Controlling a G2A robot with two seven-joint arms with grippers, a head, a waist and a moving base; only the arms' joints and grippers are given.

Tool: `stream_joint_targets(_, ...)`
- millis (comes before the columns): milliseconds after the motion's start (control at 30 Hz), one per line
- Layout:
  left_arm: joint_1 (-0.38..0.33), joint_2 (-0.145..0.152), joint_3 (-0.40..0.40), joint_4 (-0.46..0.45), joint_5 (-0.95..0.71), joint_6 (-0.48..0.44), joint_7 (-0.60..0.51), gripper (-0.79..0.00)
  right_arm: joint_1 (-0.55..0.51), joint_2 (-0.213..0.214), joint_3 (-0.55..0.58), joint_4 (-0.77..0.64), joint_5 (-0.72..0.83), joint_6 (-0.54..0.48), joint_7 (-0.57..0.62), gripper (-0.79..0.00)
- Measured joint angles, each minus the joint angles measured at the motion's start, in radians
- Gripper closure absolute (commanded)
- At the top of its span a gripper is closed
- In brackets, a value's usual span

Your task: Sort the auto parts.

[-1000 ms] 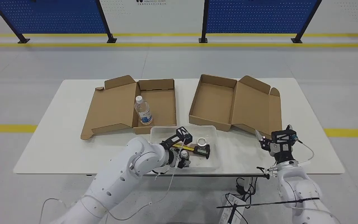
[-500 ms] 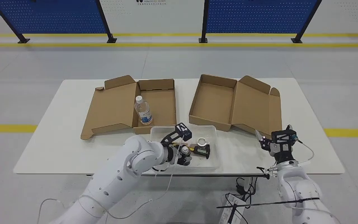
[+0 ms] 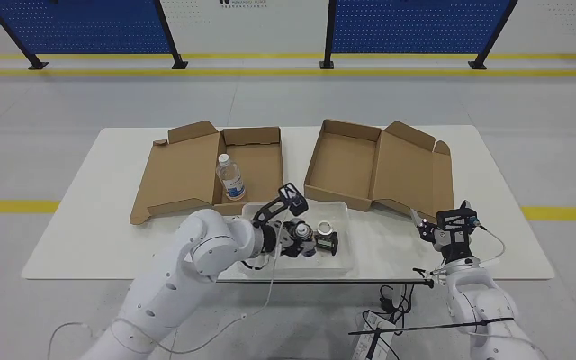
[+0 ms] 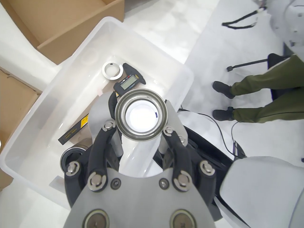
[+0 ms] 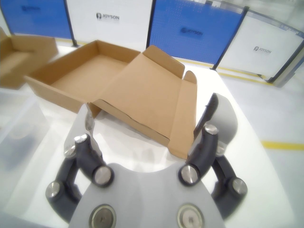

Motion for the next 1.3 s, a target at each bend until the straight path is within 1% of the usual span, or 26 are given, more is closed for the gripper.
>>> stream_joint_targets(333, 0.023, 0.018, -0.028, -0.091, -0.226, -0.109, -0.09, 0.0, 0.0, 0.0, 0.0, 0.0, 0.0, 0.0, 0.0, -0.785)
stream_joint_targets(633, 0.012, 0.031, -0.028, -0.114, -0.396, -0.181, -0.157, 0.0, 0.0, 0.0, 0.0, 0.0, 0.0, 0.0, 0.0, -0.785)
stream_joint_targets(833, -0.004, 0.037, -0.005, -0.092, -0.415, -0.205, -0.185, 0.0, 0.0, 0.0, 0.0, 0.0, 0.0, 0.0, 0.0, -0.785)
stream_joint_targets(1300, -0.026, 0.049, 0.023, -0.077, -0.415, -0.207, -0.179, 0.0, 0.0, 0.0, 0.0, 0.0, 0.0, 0.0, 0.0, -0.785)
